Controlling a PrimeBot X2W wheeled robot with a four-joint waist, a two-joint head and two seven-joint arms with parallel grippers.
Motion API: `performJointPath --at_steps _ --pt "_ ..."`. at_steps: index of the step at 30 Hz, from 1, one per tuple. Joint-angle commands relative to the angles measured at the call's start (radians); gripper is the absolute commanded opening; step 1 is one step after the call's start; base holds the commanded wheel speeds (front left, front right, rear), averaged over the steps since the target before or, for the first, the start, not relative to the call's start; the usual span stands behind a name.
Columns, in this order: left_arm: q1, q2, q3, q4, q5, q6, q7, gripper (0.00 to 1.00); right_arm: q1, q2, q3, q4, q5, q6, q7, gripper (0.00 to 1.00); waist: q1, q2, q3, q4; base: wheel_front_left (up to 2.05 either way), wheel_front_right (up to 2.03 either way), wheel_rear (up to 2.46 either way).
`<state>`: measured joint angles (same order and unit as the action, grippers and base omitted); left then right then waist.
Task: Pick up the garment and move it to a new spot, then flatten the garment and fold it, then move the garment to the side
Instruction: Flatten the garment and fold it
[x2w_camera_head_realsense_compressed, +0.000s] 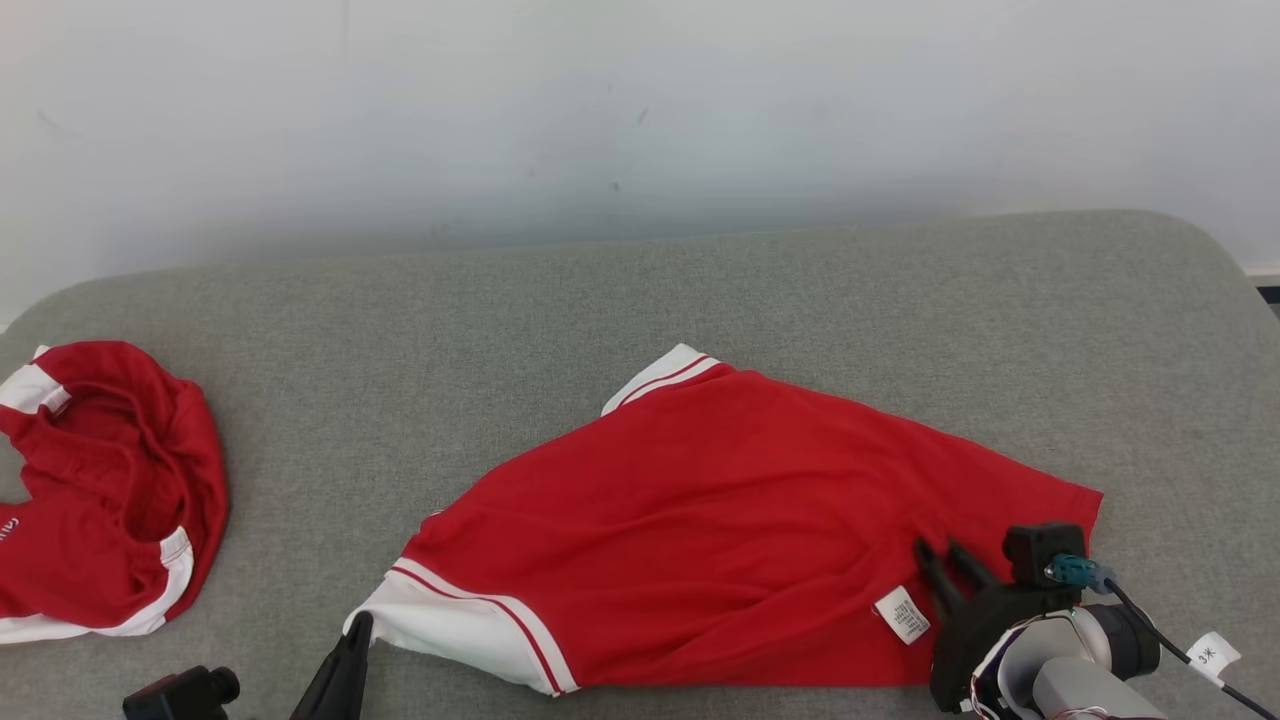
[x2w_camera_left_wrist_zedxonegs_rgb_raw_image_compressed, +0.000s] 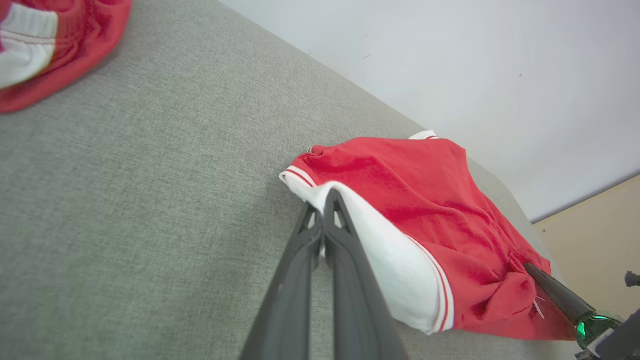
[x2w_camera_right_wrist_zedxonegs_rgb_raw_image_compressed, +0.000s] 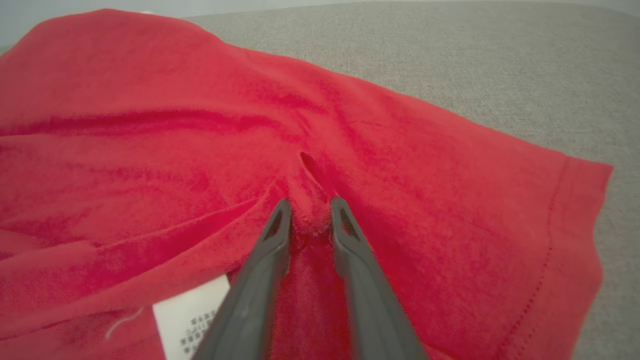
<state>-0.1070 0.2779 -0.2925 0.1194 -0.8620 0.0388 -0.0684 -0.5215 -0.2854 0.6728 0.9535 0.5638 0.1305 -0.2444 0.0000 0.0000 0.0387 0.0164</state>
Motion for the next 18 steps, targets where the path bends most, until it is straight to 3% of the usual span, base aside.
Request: performJointPath --at_steps 1,9,18 --pt "0.01 0.007 0.002 -0.003 0.004 0.006 0.001 0.0 -0.01 -0.002 0.01 0.006 0.003 0.0 0.002 0.0 0.0 0.0 -0.004 -0.001 0.0 0.0 0.0" --pt "-0.003 -0.006 0.027 -0.036 -0.024 -0.004 -0.031 0.0 -0.026 -0.033 0.011 -0.014 0.004 0.0 -0.013 0.0 0.0 0.0 -0.049 -0.007 0.0 0.0 0.0" --pt "-0.165 -0.011 0.097 -0.145 -0.139 -0.042 0.012 0.0 -0.085 -0.157 -0.07 -0.205 0.048 0.0 0.018 0.0 0.0 0.0 -0.128 -0.026 0.0 0.0 0.0"
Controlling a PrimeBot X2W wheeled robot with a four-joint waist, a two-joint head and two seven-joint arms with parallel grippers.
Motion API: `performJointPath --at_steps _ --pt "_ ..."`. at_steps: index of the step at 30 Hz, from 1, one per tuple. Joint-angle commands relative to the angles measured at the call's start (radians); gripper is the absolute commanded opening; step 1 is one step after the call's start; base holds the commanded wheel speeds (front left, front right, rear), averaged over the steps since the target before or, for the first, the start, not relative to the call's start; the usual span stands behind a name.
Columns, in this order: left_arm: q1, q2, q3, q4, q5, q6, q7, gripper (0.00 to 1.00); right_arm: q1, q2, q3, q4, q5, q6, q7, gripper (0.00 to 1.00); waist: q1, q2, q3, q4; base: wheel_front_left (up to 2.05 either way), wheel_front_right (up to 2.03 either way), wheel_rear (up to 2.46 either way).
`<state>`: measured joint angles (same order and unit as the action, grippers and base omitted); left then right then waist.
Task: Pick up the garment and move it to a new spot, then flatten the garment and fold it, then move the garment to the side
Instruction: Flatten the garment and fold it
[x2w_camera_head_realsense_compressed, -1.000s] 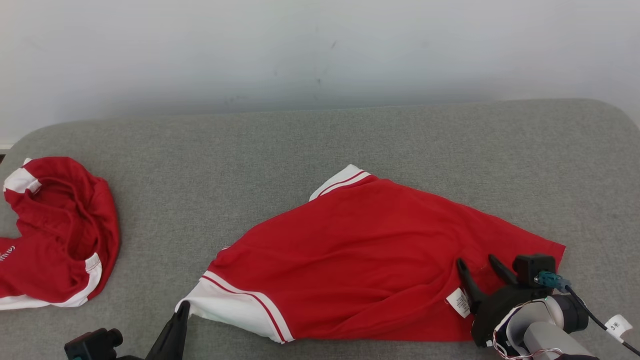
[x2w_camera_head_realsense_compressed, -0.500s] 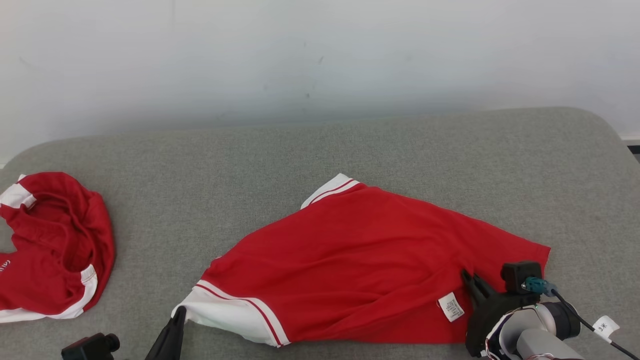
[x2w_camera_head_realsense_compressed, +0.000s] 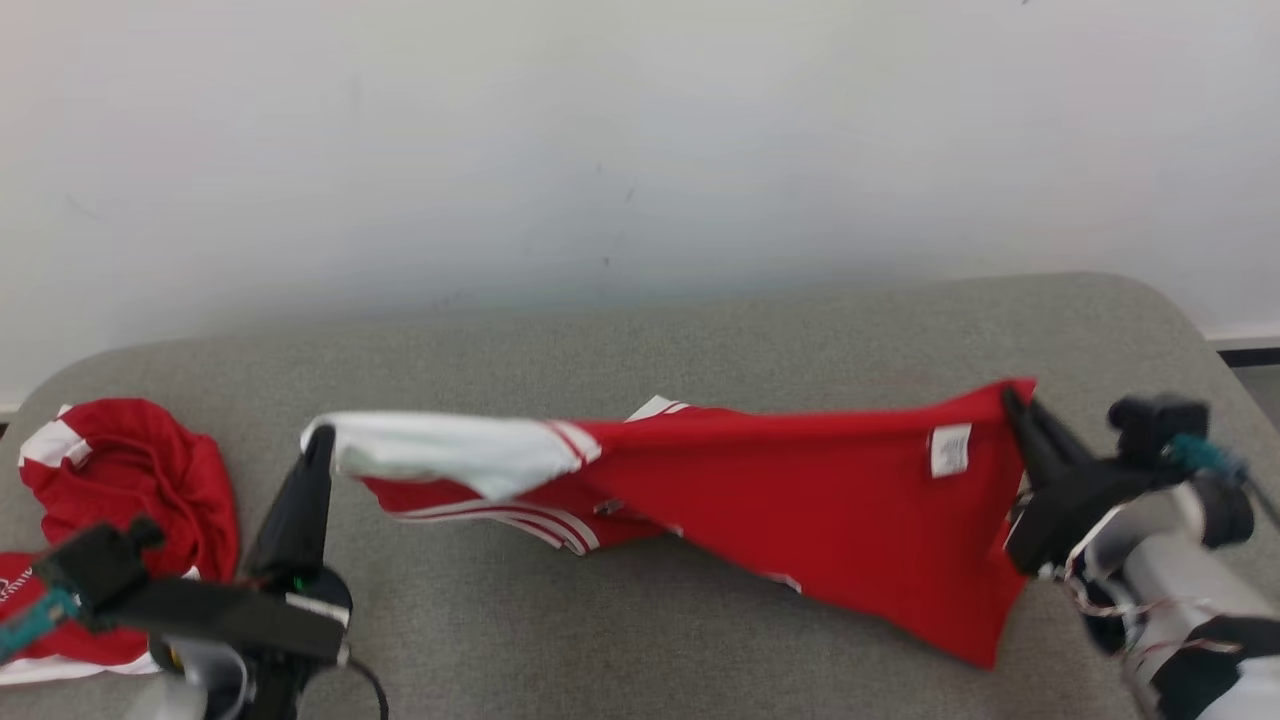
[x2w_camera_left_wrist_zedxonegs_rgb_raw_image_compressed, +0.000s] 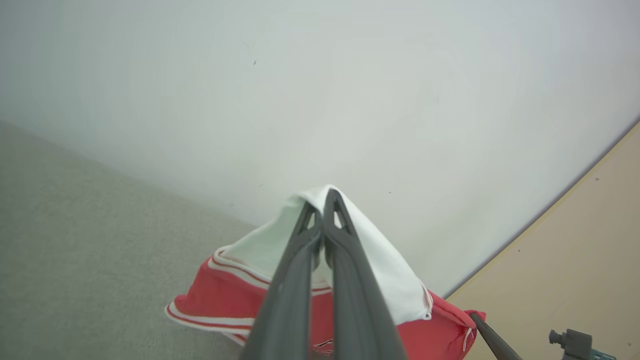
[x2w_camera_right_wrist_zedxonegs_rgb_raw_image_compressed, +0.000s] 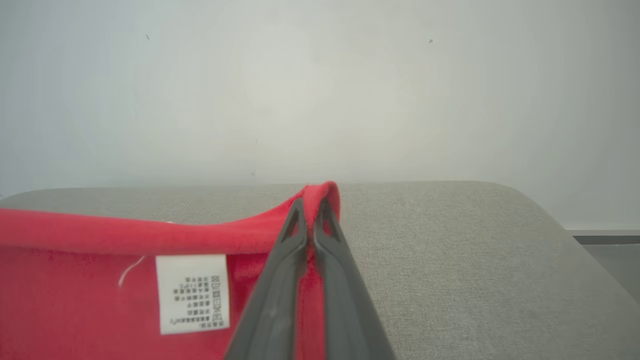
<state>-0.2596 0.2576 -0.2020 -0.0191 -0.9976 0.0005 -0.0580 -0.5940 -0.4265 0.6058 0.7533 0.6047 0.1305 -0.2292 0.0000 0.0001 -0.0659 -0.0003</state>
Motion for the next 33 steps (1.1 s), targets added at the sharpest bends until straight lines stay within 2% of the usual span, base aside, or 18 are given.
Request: performJointPath --at_steps 1,6,7,11,16,20,24,33 --pt "-0.041 0.012 0.008 -0.014 -0.011 -0.005 0.017 0.0 -0.024 -0.037 -0.013 -0.04 0.013 0.0 0.017 0.0 0.0 -0.0001 -0.032 -0.012 0.0 0.0 0.0" --pt "-0.182 0.021 0.011 -0.048 -0.059 0.012 0.107 0.0 -0.065 -0.123 -0.068 -0.234 0.075 0.0 0.118 0.0 0.0 -0.0001 -0.066 -0.026 0.0 0.0 0.0" --pt "-0.182 0.021 0.011 -0.048 -0.059 0.012 0.107 0.0 -0.065 -0.123 -0.068 -0.234 0.075 0.0 0.118 0.0 0.0 -0.0001 -0.066 -0.026 0.0 0.0 0.0" --pt "-0.288 0.032 0.02 -0.065 -0.099 0.025 0.176 0.0 -0.102 -0.178 -0.119 -0.375 0.121 0.0 0.217 0.0 0.0 -0.0001 -0.082 -0.037 0.0 0.0 0.0" --pt "-0.417 0.031 0.042 -0.064 -0.148 0.047 0.235 0.0 -0.154 -0.209 -0.185 -0.501 0.238 0.0 0.334 0.0 0.0 -0.0001 -0.089 -0.042 0.0 0.0 0.0" --pt "-0.52 0.021 0.057 -0.06 -0.18 0.063 0.264 0.0 -0.206 -0.24 -0.23 -0.55 0.251 0.0 0.397 0.0 0.0 -0.0001 -0.087 -0.044 0.0 0.0 0.0" --pt "-0.614 0.025 0.059 -0.042 -0.164 0.07 0.271 0.0 -0.249 -0.25 -0.257 -0.58 0.255 0.0 0.443 0.0 0.0 -0.0001 -0.083 -0.044 0.0 0.0 0.0" --pt "-0.723 0.016 0.038 0.039 -0.176 0.081 0.309 0.0 -0.291 -0.223 -0.272 -0.613 0.256 0.0 0.513 0.0 0.0 -0.0001 -0.07 -0.052 0.0 0.0 0.0"
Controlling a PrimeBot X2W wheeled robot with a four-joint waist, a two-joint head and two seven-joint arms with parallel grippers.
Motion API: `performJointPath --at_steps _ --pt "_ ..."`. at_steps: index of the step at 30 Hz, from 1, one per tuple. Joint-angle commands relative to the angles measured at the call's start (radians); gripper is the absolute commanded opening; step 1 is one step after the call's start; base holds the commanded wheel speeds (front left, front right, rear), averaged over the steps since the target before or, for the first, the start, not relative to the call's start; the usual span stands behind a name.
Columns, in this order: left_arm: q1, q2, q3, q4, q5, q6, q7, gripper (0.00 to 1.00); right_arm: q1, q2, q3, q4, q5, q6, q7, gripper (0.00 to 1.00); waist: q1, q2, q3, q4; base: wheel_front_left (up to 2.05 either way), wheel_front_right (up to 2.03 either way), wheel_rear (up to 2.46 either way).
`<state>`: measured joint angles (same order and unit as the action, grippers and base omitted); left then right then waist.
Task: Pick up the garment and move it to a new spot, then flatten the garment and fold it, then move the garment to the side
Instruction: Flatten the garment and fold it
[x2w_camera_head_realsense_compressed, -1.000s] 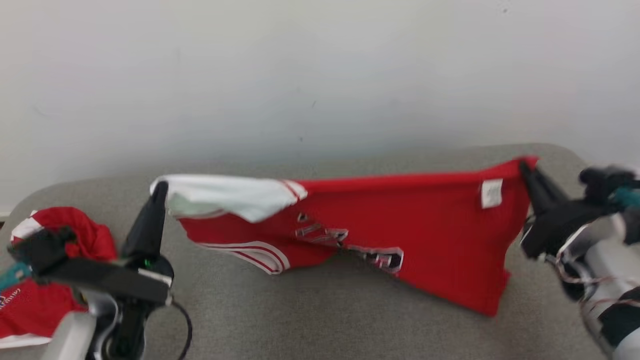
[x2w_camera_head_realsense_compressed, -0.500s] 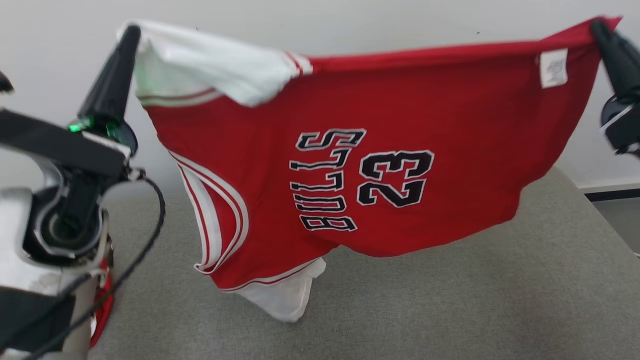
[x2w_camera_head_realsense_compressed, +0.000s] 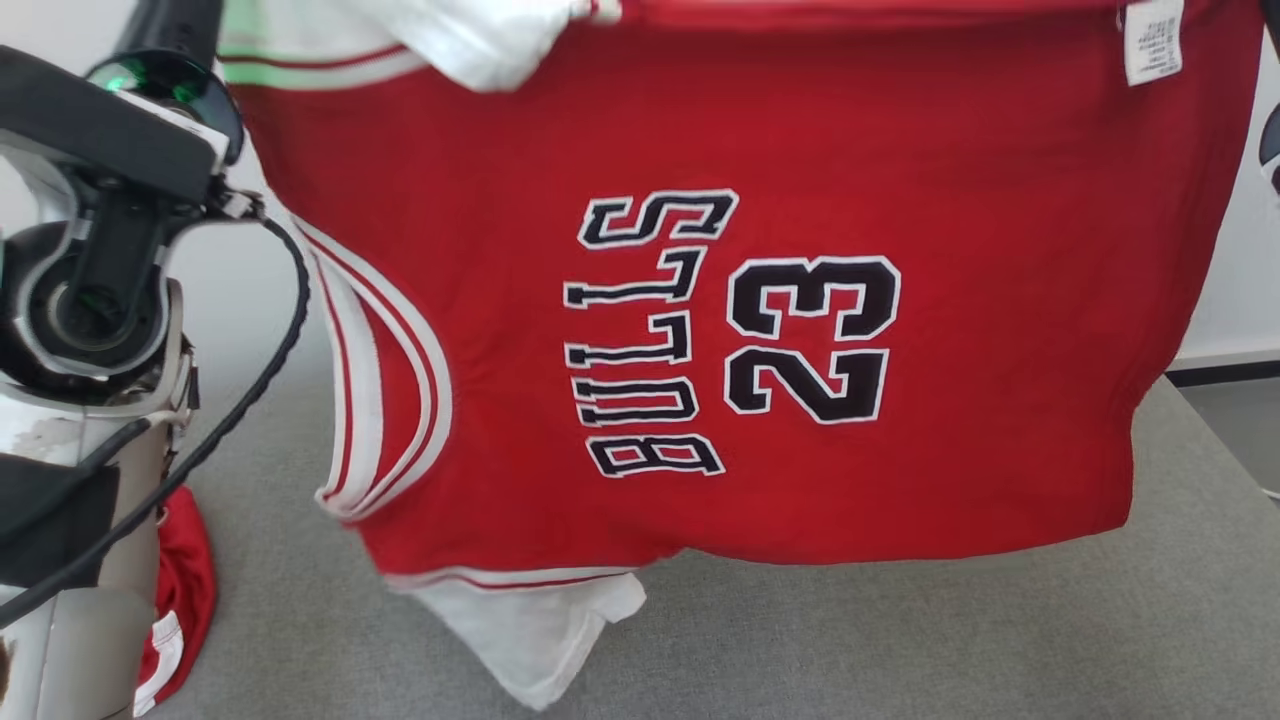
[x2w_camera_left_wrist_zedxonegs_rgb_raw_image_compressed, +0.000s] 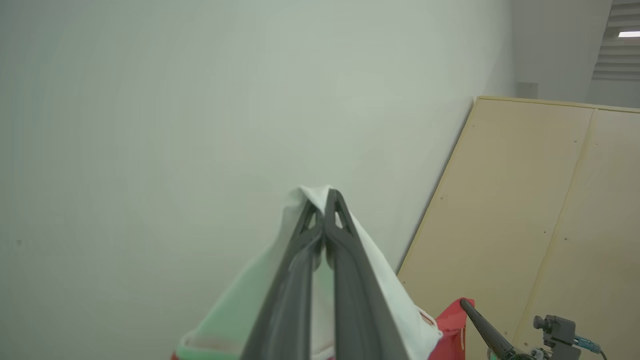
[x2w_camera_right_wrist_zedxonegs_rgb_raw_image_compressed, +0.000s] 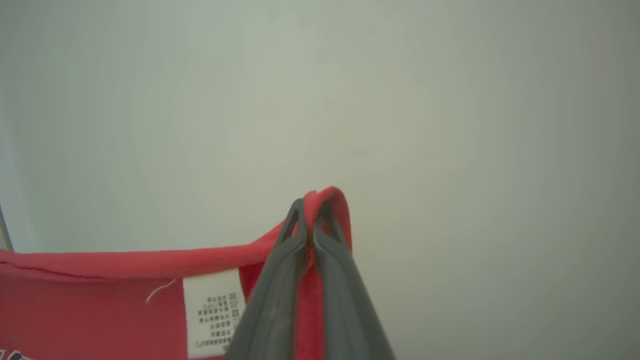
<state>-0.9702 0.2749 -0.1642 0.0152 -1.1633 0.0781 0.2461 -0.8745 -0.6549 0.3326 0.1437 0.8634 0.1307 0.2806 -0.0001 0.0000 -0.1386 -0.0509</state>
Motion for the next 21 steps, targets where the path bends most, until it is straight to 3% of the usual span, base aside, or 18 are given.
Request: performJointPath --at_steps 1,7,13,17,21 --pt "-0.016 0.0 -0.006 0.011 -0.013 0.009 0.016 0.0 -0.01 0.008 0.003 -0.003 -0.003 0.0 0.009 0.0 0.0001 0.0 0.006 -0.003 0.0 0.0 0.0" --pt "-0.057 0.01 -0.039 0.089 -0.002 0.018 0.072 0.0 -0.042 0.056 0.024 0.064 -0.003 0.0 0.041 0.0 0.0001 0.0 0.057 -0.014 0.0 0.0 0.0" --pt "-0.264 -0.002 -0.118 0.348 0.072 0.004 0.107 0.0 -0.249 0.142 0.093 0.298 -0.043 0.0 0.055 0.0 0.0001 0.0 0.261 -0.002 0.0 0.0 0.0" --pt "-0.401 -0.016 -0.15 0.471 0.142 -0.02 0.054 0.0 -0.374 0.168 0.112 0.397 -0.077 0.0 0.033 0.0 0.0001 0.0 0.384 0.006 0.0 0.0 0.0" --pt "-0.588 -0.022 -0.207 0.637 0.276 -0.093 -0.107 0.0 -0.548 0.218 0.134 0.545 -0.158 0.0 -0.085 0.0 0.0001 0.0 0.5 0.0 0.0 0.0 0.0"
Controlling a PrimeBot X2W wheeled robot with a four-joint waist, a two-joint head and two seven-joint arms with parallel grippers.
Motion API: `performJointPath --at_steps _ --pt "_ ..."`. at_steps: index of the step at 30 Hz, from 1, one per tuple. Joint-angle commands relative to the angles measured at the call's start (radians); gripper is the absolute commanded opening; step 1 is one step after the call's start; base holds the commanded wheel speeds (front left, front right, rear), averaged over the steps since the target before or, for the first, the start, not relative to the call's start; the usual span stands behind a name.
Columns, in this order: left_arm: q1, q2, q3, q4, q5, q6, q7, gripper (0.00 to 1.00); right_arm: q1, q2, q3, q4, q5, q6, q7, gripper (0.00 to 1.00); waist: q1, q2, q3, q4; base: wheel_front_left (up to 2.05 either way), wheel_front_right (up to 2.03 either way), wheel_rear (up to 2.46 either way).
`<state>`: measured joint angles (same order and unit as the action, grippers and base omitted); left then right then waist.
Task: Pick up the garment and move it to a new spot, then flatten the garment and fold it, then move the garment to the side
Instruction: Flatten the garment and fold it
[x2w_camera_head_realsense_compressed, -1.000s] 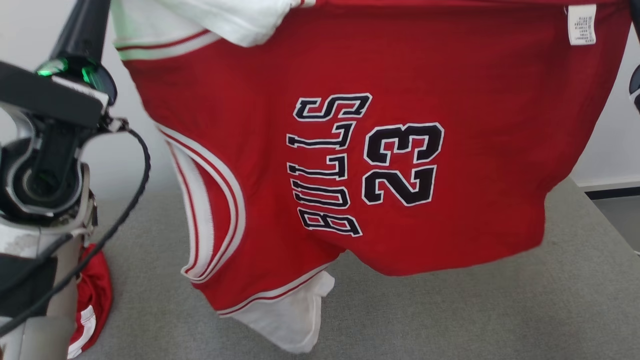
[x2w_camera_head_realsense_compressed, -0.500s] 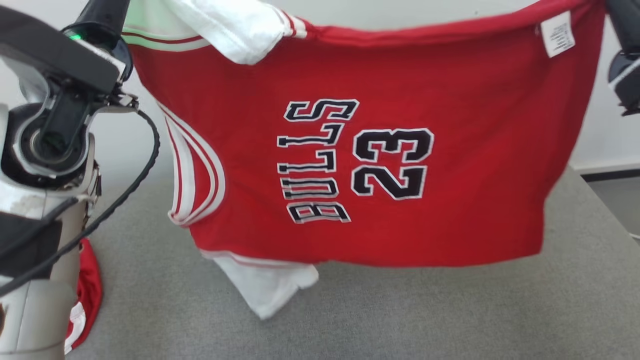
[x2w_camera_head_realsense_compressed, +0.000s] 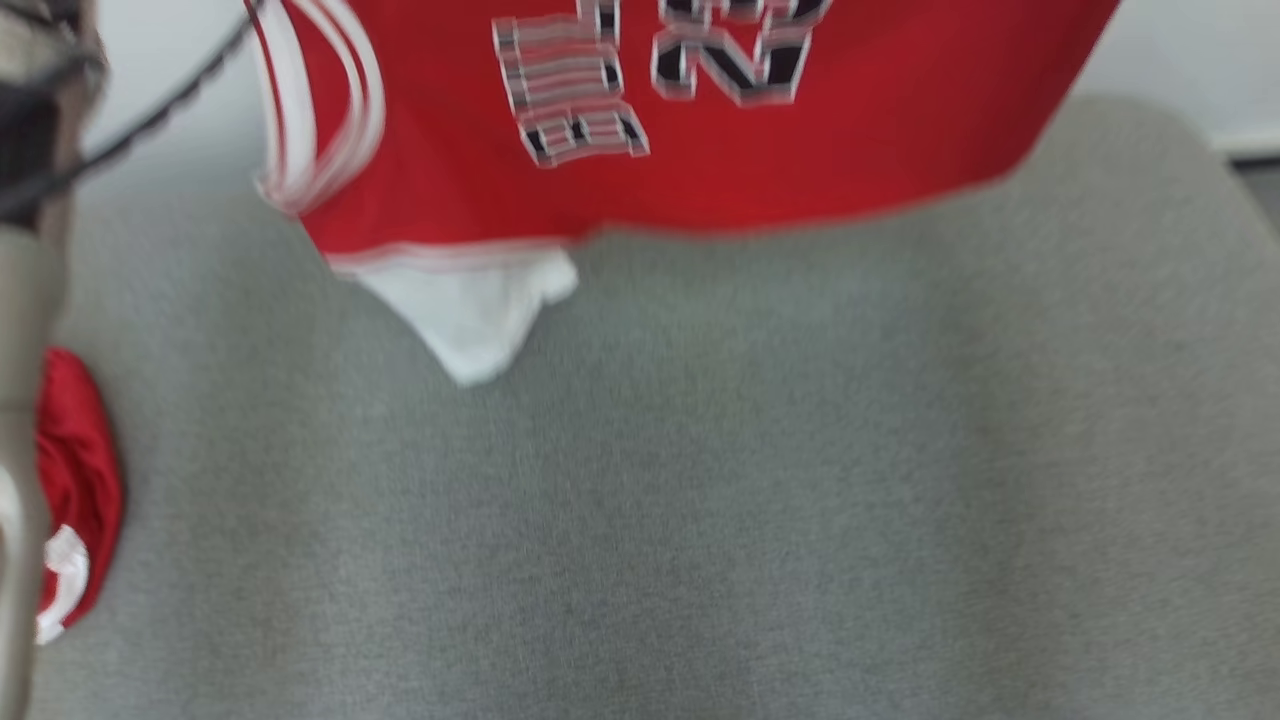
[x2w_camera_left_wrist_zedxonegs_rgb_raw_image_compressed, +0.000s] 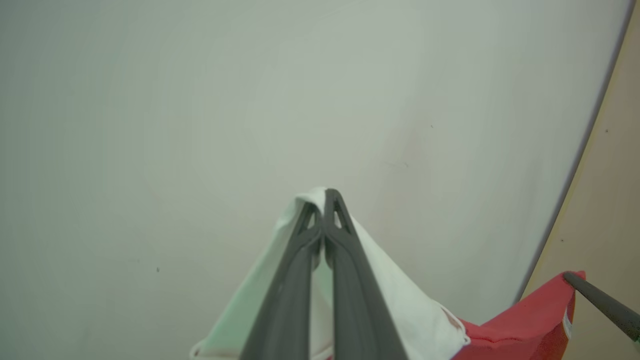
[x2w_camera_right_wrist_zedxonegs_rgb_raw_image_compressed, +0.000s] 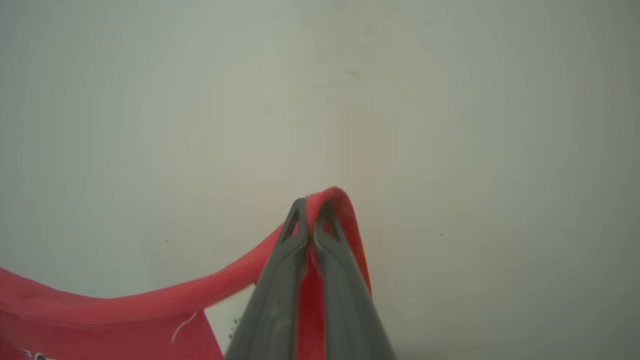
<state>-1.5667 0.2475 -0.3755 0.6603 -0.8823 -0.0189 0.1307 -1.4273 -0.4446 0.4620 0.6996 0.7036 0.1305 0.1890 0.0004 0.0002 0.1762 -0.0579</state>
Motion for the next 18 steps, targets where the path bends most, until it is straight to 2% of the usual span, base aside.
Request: performJointPath --at_steps 1,5,7,10,13,18 --pt "-0.039 0.001 -0.004 0.035 0.023 -0.007 -0.046 0.0 -0.038 0.018 0.005 0.024 -0.019 0.0 -0.04 0.0 -0.0004 -0.0002 0.206 0.004 0.0 0.0 0.0" --pt "-0.217 -0.016 -0.03 0.151 0.127 -0.062 -0.288 0.0 -0.191 0.045 0.004 0.144 -0.112 0.0 -0.257 0.0 -0.0004 -0.0002 0.293 -0.009 0.0 0.0 0.0" --pt "-0.273 -0.028 -0.038 0.184 0.151 -0.087 -0.363 0.0 -0.25 0.056 -0.004 0.206 -0.149 0.0 -0.358 0.0 -0.0004 -0.0002 0.335 -0.005 0.0 0.0 0.0" --pt "-0.326 -0.038 -0.042 0.197 0.164 -0.108 -0.393 0.0 -0.312 0.072 0.003 0.274 -0.187 0.0 -0.426 0.0 -0.0004 -0.0002 0.396 0.009 0.0 0.0 0.0" --pt "-0.337 -0.045 -0.046 0.13 0.139 -0.111 -0.396 0.0 -0.345 0.074 0.003 0.301 -0.198 0.0 -0.448 0.0 -0.0004 -0.0002 0.458 0.026 0.0 0.0 0.0" --pt "-0.252 -0.032 -0.062 0.047 0.063 -0.111 -0.396 0.0 -0.313 0.06 -0.002 0.293 -0.186 0.0 -0.454 0.0 -0.0004 -0.0002 0.538 0.054 0.0 0.0 0.0"
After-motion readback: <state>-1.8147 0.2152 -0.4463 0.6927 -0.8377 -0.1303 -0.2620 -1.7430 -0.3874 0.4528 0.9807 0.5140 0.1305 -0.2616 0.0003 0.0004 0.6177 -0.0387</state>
